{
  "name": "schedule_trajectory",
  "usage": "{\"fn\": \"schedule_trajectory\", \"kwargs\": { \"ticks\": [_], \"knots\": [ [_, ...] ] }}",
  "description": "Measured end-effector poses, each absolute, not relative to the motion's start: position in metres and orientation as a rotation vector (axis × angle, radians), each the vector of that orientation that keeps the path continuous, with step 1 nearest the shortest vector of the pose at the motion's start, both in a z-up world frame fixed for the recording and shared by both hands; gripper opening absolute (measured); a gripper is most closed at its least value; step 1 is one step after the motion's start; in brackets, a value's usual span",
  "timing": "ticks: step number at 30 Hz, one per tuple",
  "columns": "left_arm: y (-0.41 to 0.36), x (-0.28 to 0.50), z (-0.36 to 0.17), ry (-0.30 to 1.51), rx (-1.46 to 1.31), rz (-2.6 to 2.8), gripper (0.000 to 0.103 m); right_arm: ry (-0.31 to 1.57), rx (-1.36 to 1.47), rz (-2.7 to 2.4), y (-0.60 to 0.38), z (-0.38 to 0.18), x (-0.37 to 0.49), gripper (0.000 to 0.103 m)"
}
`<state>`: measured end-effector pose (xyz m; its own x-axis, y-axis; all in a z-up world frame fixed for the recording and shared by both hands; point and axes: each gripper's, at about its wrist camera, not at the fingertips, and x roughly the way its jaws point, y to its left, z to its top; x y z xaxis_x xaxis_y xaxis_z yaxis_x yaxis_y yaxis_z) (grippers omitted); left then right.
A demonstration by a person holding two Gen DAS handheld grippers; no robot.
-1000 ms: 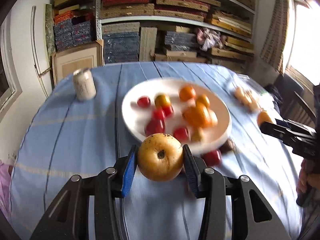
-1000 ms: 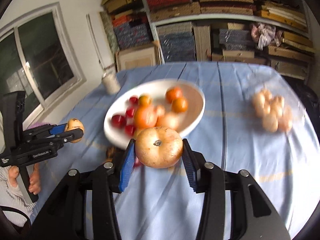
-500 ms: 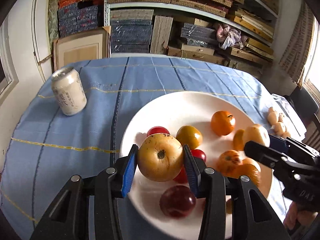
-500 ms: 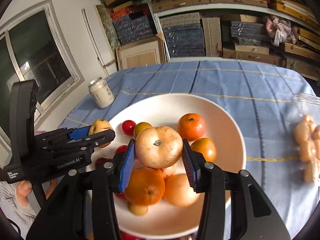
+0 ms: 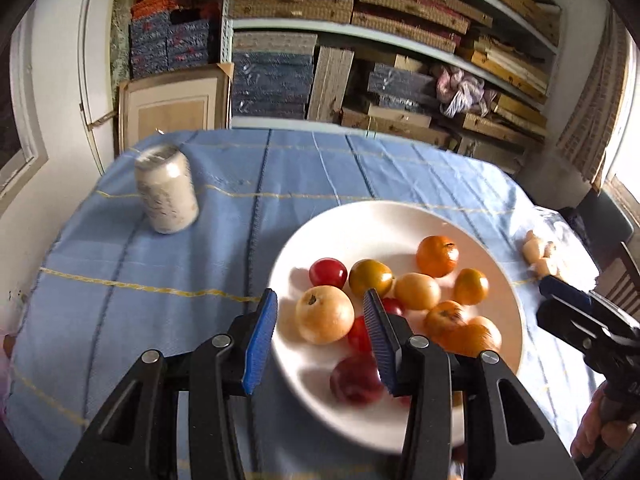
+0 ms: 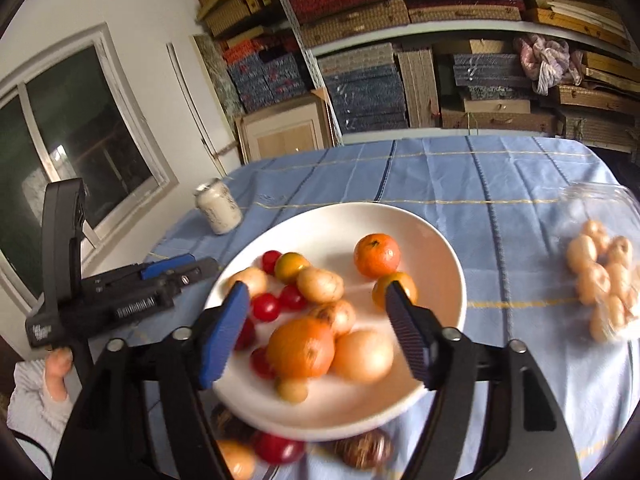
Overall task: Organize fruits
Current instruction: 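Move both open tools back to the remaining fruits beside the plate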
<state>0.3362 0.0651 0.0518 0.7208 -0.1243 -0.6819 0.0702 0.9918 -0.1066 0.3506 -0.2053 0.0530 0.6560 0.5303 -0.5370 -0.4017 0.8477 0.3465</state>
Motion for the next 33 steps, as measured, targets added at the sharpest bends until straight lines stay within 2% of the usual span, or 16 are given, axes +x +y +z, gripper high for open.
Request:
{"fn": "schedule_trajectory", "kwargs": {
  "ticks": [3,8,9,11,12,17,26,33],
  "knots": [
    [0.067,0.307,0.063,0.734,-0.078,-0.104,0.058,0.646,0.233,0.53,-0.224,0.054,0.315,0.08],
    [0.064,0.248,0.051,0.739,-0.085,-0.113,0.06,0.617,0.285,0.474,-0.255,0.034,0.259,0.095],
    [0.06,0.234,0.042,0.745,-0.075,-0.11,0.062,0.624,0.301,0.46,-0.261,0.025,0.251,0.095],
    [0.053,0.214,0.027,0.734,-0.054,-0.097,0.073,0.646,0.299,0.424,-0.271,0.009,0.241,0.095],
    [0.05,0.208,0.022,0.729,-0.05,-0.092,0.074,0.659,0.288,0.411,-0.272,0.004,0.239,0.095],
    [0.031,0.189,-0.009,0.747,-0.025,-0.145,0.075,0.639,0.274,0.371,-0.28,0.001,0.235,0.095],
    [0.003,0.189,-0.016,0.74,0.066,-0.167,0.081,0.646,0.248,0.37,-0.272,0.003,0.234,0.096],
    [-0.023,0.2,-0.018,0.755,0.099,-0.226,0.081,0.669,0.256,0.362,-0.272,-0.001,0.238,0.096]
  ]
}}
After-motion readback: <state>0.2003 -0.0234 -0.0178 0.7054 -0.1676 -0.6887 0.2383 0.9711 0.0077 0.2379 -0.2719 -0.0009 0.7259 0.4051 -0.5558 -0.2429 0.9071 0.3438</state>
